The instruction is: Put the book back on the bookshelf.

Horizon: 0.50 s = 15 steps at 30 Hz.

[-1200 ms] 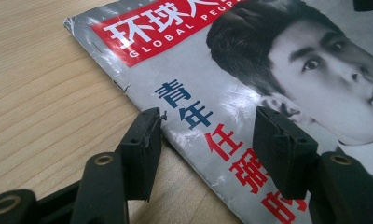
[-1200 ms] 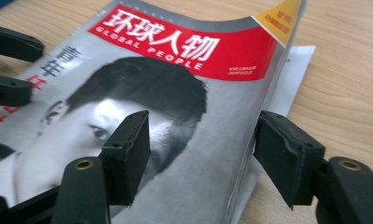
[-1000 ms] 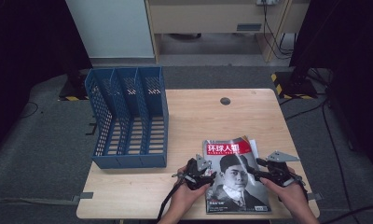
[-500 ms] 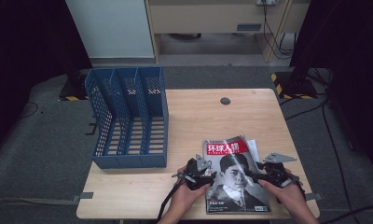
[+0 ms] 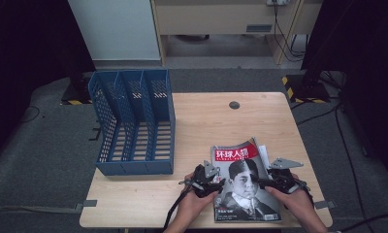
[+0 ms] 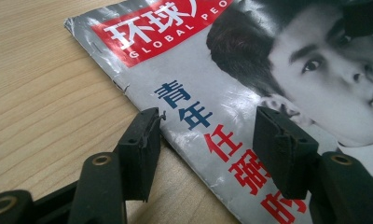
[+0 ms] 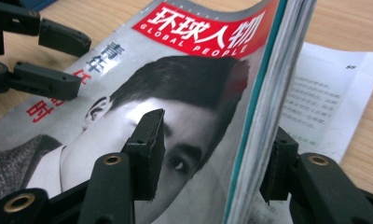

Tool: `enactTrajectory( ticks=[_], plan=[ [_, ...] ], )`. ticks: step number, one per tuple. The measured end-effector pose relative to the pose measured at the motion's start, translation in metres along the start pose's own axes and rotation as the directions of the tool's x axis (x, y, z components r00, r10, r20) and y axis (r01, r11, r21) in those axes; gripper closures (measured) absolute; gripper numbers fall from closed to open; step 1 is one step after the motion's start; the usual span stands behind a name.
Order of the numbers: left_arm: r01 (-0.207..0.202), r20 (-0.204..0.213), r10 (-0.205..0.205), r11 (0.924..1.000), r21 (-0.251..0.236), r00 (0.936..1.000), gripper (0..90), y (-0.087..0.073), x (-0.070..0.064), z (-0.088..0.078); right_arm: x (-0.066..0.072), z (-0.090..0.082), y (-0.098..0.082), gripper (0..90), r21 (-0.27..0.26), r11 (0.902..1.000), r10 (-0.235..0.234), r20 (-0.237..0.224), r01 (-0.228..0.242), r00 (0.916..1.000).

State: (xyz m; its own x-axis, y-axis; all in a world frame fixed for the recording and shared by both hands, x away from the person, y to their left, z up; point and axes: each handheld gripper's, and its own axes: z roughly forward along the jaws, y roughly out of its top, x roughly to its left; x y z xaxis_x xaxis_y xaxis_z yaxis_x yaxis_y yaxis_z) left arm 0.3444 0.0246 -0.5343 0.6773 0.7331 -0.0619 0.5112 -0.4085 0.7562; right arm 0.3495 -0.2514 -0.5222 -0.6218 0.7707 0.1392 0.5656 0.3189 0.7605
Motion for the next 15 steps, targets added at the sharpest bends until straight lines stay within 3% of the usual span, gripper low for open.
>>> enactTrajectory(
  ticks=[4, 6, 7, 8, 9, 11, 15],
  plan=[
    [0.0, 0.0, 0.0, 1.0, 0.0, 1.0, 41.1, 0.0, 0.0, 0.0, 0.0019, 0.0064, 0.0001, 47.2, 0.025, 0.9996, -0.012, 0.013, 0.012, 0.9998],
    [0.0, 0.0, 0.0, 1.0, 0.0, 1.0, 41.1, 0.0001, -0.0001, 0.0001, 0.0018, 0.0057, -0.0002, 56.1, 0.024, 0.9994, -0.025, 0.031, 0.024, 0.9992],
    [0.0, 0.0, 0.0, 1.0, 0.0, 1.0, 41.0, 0.0001, -0.0001, 0.0001, 0.0018, 0.0057, -0.0002, 56.1, 0.024, 0.9994, -0.025, 0.031, 0.024, 0.9992],
    [-0.001, -0.002, 0.001, 1.0, 0.001, 1.0, 40.9, 0.0002, -0.0001, 0.0001, 0.001, 0.0046, -0.0008, 65.2, 0.015, 0.9994, -0.032, 0.048, 0.031, 0.9984],
    [-0.001, -0.002, 0.001, 1.0, 0.001, 1.0, 40.9, 0.0002, -0.0001, 0.0001, 0.001, 0.0046, -0.0008, 65.2, 0.015, 0.9994, -0.032, 0.048, 0.031, 0.9984],
    [-0.002, 0.0, 0.002, 1.0, 0.002, 1.0, 40.3, 0.0003, -0.0002, 0.0004, 0.0011, 0.0037, 0.0003, 73.4, -0.003, 0.9998, -0.018, 0.055, 0.018, 0.9984],
    [-0.012, 0.011, 0.012, 0.9999, 0.01, 0.9999, 32.7, 0.0012, -0.0011, 0.0017, 0.0038, 0.0011, 0.0028, 83.4, -0.041, 0.9979, -0.048, 0.058, 0.05, 0.9972]
  ],
)
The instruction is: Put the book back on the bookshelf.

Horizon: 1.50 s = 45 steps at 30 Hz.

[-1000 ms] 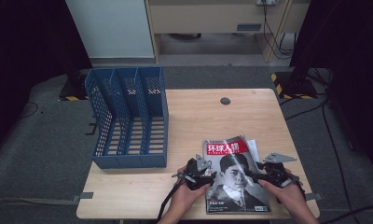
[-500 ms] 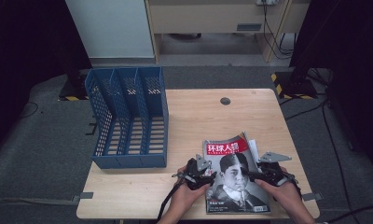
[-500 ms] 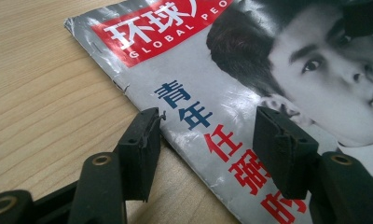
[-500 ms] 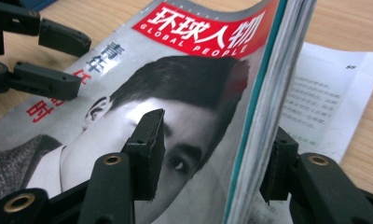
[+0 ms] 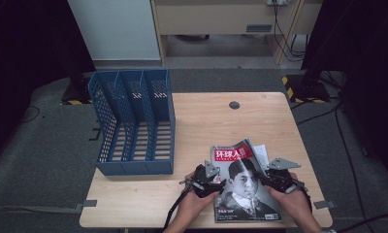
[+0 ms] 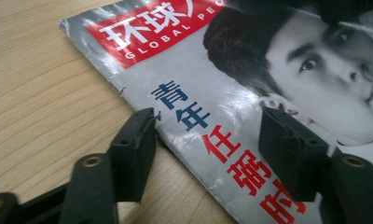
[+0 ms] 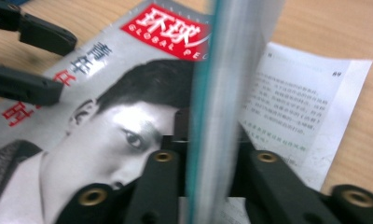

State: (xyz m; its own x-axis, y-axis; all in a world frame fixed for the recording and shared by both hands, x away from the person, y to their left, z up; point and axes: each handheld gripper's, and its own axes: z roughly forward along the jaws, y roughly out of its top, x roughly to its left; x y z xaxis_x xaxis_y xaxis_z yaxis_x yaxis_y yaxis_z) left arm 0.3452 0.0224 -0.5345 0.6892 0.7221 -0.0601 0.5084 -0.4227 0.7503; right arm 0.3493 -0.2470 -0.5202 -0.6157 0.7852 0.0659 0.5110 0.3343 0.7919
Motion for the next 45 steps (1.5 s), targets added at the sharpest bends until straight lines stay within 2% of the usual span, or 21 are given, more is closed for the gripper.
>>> enactTrajectory(
  ticks=[4, 7, 9, 12, 16, 21, 23, 28, 29, 32, 35, 36, 37, 39, 40, 41, 42, 43, 45],
  plan=[
    [-0.004, 0.013, 0.004, 1.0, 0.008, 0.9999, 24.0, 0.0, 0.002, 0.0, 0.002, -0.001, 0.001, 85.6, -0.014, 0.9998, -0.014, 0.003, 0.014, 0.9999],
    [0.015, 0.016, -0.016, 0.9998, 0.009, 0.9997, 20.0, 0.0, 0.007, 0.0, 0.004, -0.005, 0.004, 87.6, -0.054, 0.9981, -0.028, -0.011, 0.027, 0.9995],
    [0.021, 0.018, -0.021, 0.9997, 0.008, 0.9996, 18.9, 0.0, 0.009, 0.0, 0.005, -0.008, 0.006, 87.7, -0.08, 0.9959, -0.045, -0.023, 0.043, 0.9987],
    [0.034, 0.02, -0.034, 0.9994, 0.006, 0.9992, 17.8, 0.001, 0.012, 0.0, 0.005, -0.01, 0.007, 87.8, -0.099, 0.9942, -0.045, -0.032, 0.042, 0.9985],
    [0.041, 0.038, -0.041, 0.9991, 0.002, 0.9984, 16.5, 0.0, 0.013, 0.0, 0.007, -0.019, 0.011, 87.9, -0.163, 0.9856, -0.059, -0.067, 0.047, 0.996],
    [0.051, 0.098, -0.051, 0.9987, -0.005, 0.9939, 15.2, 0.001, 0.011, 0.001, 0.006, -0.025, 0.012, 87.9, -0.207, 0.9783, -0.028, -0.102, 0.006, 0.9943],
    [0.035, 0.132, -0.035, 0.9994, -0.003, 0.9907, 14.8, 0.001, 0.009, 0.002, 0.004, -0.025, 0.011, 87.9, -0.22, 0.9754, -0.006, -0.113, -0.019, 0.9936],
    [0.006, 0.14, -0.007, 0.9999, 0.008, 0.9901, 11.4, 0.002, 0.007, 0.003, 0.002, -0.022, 0.009, 87.7, -0.218, 0.9742, 0.029, -0.13, -0.058, 0.9911],
    [0.004, 0.137, -0.005, 1.0, 0.006, 0.9906, 12.1, 0.002, 0.007, 0.003, 0.001, -0.017, 0.007, 86.8, -0.191, 0.98, 0.037, -0.111, -0.058, 0.9931],
    [-0.012, 0.112, 0.011, 0.9999, 0.004, 0.9937, 18.0, 0.002, 0.005, 0.003, -0.001, -0.009, 0.003, 83.6, -0.136, 0.9892, 0.044, -0.084, -0.055, 0.9955],
    [-0.032, 0.079, 0.031, 0.9994, 0.009, 0.9963, 21.5, 0.002, 0.002, 0.003, -0.002, -0.003, 0.0, 78.7, -0.088, 0.9947, 0.048, -0.052, -0.053, 0.9975],
    [-0.032, 0.079, 0.031, 0.9994, 0.009, 0.9963, 22.1, 0.002, 0.002, 0.003, -0.002, -0.002, 0.0, 74.7, -0.077, 0.9959, 0.046, -0.038, -0.049, 0.9982],
    [-0.036, 0.066, 0.035, 0.9993, 0.009, 0.9972, 22.9, 0.002, 0.001, 0.002, -0.003, -0.001, 0.0, 67.0, -0.058, 0.9977, 0.033, -0.014, -0.034, 0.9993],
    [-0.029, 0.061, 0.028, 0.9996, 0.006, 0.9978, 25.6, 0.002, 0.002, 0.002, -0.003, 0.001, 0.001, 48.3, -0.003, 0.9997, 0.024, 0.063, -0.024, 0.9977],
    [-0.029, 0.061, 0.028, 0.9996, 0.006, 0.9978, 26.4, 0.002, 0.002, 0.002, -0.003, 0.001, 0.001, 48.3, -0.003, 0.9997, 0.024, 0.063, -0.024, 0.9977],
    [-0.03, 0.057, 0.029, 0.9995, 0.006, 0.998, 26.7, 0.002, 0.001, 0.002, -0.007, 0.002, -0.001, 35.4, 0.05, 0.998, 0.033, 0.117, -0.039, 0.9926],
    [-0.031, 0.056, 0.031, 0.9995, 0.007, 0.998, 26.7, 0.002, 0.001, 0.002, -0.01, 0.001, -0.002, 27.6, 0.056, 0.997, 0.045, 0.15, -0.054, 0.9876],
    [-0.032, 0.055, 0.031, 0.9995, 0.006, 0.998, 26.7, 0.002, 0.001, 0.002, -0.014, -0.001, -0.003, 24.3, 0.06, 0.996, 0.054, 0.18, -0.066, 0.9822],
    [-0.03, 0.056, 0.03, 0.9995, 0.006, 0.998, 26.7, 0.002, 0.001, 0.002, -0.019, -0.009, -0.003, 20.8, 0.036, 0.9935, 0.099, 0.2, -0.108, 0.9748]
  ],
)
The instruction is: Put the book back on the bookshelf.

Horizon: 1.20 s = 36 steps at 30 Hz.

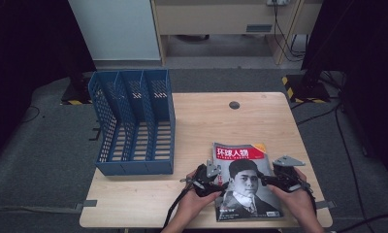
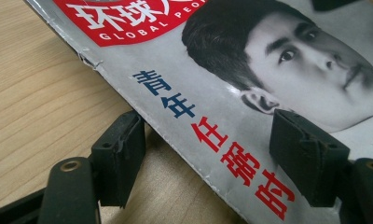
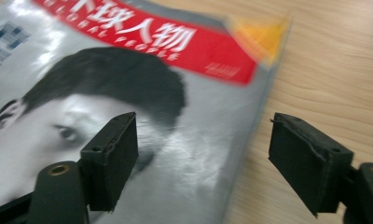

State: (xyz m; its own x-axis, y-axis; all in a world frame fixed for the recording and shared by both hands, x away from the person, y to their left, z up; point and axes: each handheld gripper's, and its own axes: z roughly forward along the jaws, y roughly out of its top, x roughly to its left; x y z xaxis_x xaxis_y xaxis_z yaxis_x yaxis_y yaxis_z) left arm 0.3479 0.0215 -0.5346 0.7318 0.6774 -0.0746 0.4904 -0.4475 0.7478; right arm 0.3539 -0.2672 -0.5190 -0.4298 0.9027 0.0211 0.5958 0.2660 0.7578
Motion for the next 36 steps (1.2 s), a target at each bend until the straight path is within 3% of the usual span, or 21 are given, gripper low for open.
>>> enactTrajectory(
  ticks=[3, 5, 9, 12, 13, 16, 17, 18, 23, 29, 36],
  plan=[
    [-0.001, 0.0, 0.001, 1.0, 0.0, 1.0, 26.9, 0.0, 0.0, 0.0, -0.005, -0.006, -0.002, 18.9, -0.001, 0.9996, 0.027, -0.028, -0.027, 0.9992],
    [-0.001, 0.0, 0.001, 1.0, -0.001, 1.0, 27.4, 0.0, 0.001, 0.0, -0.006, -0.006, -0.005, 16.9, 0.029, 0.9988, 0.042, -0.056, -0.04, 0.9976],
    [0.004, 0.001, -0.004, 1.0, -0.005, 1.0, 31.0, 0.0, 0.002, 0.0, -0.003, -0.004, -0.005, 14.7, 0.039, 0.9984, 0.043, -0.099, -0.04, 0.9942],
    [0.013, 0.003, -0.013, 0.9999, -0.011, 0.9999, 33.8, 0.0, 0.003, -0.001, 0.0, -0.001, -0.008, 25.4, 0.081, 0.9965, 0.031, -0.13, -0.02, 0.991],
    [0.013, 0.003, -0.013, 0.9999, -0.011, 0.9999, 35.0, 0.0, 0.003, -0.001, 0.0, -0.001, -0.008, 25.4, 0.081, 0.9965, 0.031, -0.13, -0.02, 0.991],
    [0.031, 0.014, -0.031, 0.9993, -0.021, 0.9994, 39.8, 0.0, 0.006, -0.002, 0.004, -0.001, -0.01, 38.2, 0.086, 0.9962, -0.009, -0.064, 0.015, 0.9979],
    [0.031, 0.014, -0.031, 0.9993, -0.021, 0.9994, 42.4, 0.0, 0.006, -0.002, 0.004, -0.001, -0.01, 38.2, 0.086, 0.9962, -0.009, -0.064, 0.015, 0.9979],
    [0.044, 0.02, -0.044, 0.9987, -0.024, 0.9988, 44.6, 0.0, 0.007, -0.002, 0.005, -0.001, -0.01, 46.4, 0.074, 0.9971, -0.015, -0.051, 0.019, 0.9986],
    [0.054, 0.006, -0.054, 0.9969, -0.058, 0.9985, 58.3, 0.002, 0.012, -0.008, 0.007, -0.001, -0.009, 58.5, 0.055, 0.9976, -0.04, -0.054, 0.043, 0.9977],
    [0.07, 0.003, -0.07, 0.9952, -0.067, 0.9975, 67.0, 0.002, 0.017, -0.012, 0.015, 0.003, -0.009, 62.1, 0.042, 0.9972, -0.058, -0.089, 0.062, 0.9943],
    [0.066, 0.037, -0.065, 0.9964, -0.052, 0.9972, 67.6, 0.003, 0.018, -0.015, 0.016, 0.005, -0.008, 61.9, 0.031, 0.9956, -0.085, -0.087, 0.088, 0.9926]
  ],
)
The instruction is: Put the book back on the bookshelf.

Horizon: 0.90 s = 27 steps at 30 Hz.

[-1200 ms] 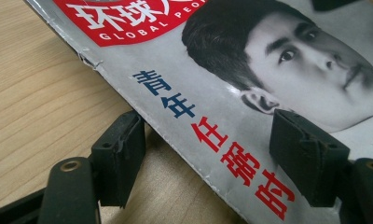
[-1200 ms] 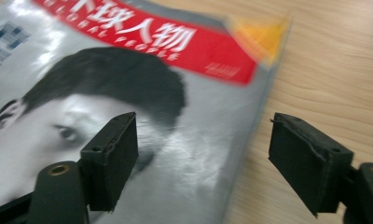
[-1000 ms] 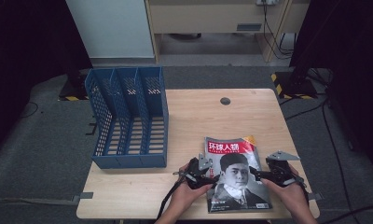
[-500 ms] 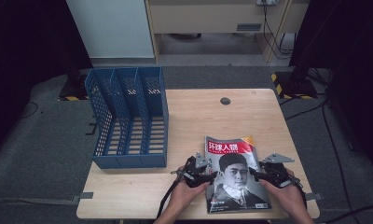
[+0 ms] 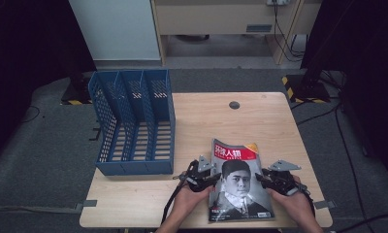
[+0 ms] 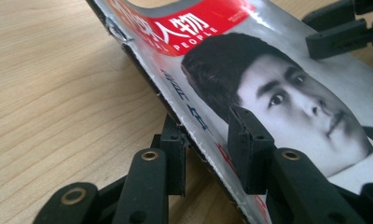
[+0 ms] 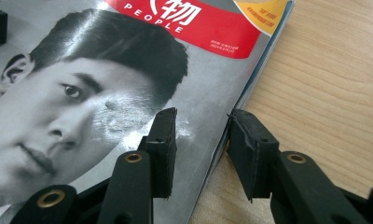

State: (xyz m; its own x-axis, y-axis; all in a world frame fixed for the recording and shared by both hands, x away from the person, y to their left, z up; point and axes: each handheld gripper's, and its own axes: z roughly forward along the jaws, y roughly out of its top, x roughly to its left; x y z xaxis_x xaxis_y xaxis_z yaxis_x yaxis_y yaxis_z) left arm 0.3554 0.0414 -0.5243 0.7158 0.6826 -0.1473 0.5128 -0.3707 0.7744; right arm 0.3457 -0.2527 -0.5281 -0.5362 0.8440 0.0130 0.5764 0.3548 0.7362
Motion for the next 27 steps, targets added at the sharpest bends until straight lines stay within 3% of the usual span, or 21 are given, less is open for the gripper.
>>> enactTrajectory(
  ticks=[7, 8, 13, 16, 18, 24, 27],
  plan=[
    [-0.004, 0.028, 0.003, 0.9999, 0.014, 0.9996, 64.5, 0.003, 0.003, 0.0, 0.0, 0.004, 0.002, 61.0, -0.013, 0.9999, -0.001, -0.005, 0.001, 1.0],
    [-0.022, 0.04, 0.021, 0.9996, 0.019, 0.999, 63.4, 0.007, 0.003, 0.001, -0.001, 0.005, 0.001, 60.8, -0.02, 0.9997, 0.013, -0.014, -0.013, 0.9998],
    [-0.028, 0.052, 0.027, 0.9993, 0.024, 0.9983, 55.7, 0.013, 0.005, 0.007, -0.003, 0.006, 0.001, 60.6, -0.022, 0.9994, 0.026, -0.025, -0.026, 0.9993],
    [-0.024, 0.065, 0.021, 0.9989, 0.039, 0.9977, 55.0, 0.022, 0.01, 0.013, -0.004, 0.007, 0.002, 60.1, -0.017, 0.9994, 0.029, -0.034, -0.03, 0.999],
    [0.002, 0.084, -0.004, 0.9997, 0.023, 0.9964, 53.4, 0.032, 0.016, 0.012, -0.005, 0.007, 0.002, 59.9, -0.018, 0.9989, 0.042, -0.047, -0.043, 0.998],
    [0.011, 0.107, -0.015, 0.9992, 0.038, 0.9941, 46.0, 0.053, 0.018, 0.015, -0.008, 0.008, 0.002, 59.6, -0.018, 0.9987, 0.047, -0.062, -0.048, 0.997],
    [-0.017, 0.105, 0.012, 0.999, 0.041, 0.9944, 44.0, 0.059, 0.016, 0.018, -0.007, 0.008, 0.002, 59.4, -0.015, 0.9991, 0.039, -0.059, -0.04, 0.9975]
  ],
)
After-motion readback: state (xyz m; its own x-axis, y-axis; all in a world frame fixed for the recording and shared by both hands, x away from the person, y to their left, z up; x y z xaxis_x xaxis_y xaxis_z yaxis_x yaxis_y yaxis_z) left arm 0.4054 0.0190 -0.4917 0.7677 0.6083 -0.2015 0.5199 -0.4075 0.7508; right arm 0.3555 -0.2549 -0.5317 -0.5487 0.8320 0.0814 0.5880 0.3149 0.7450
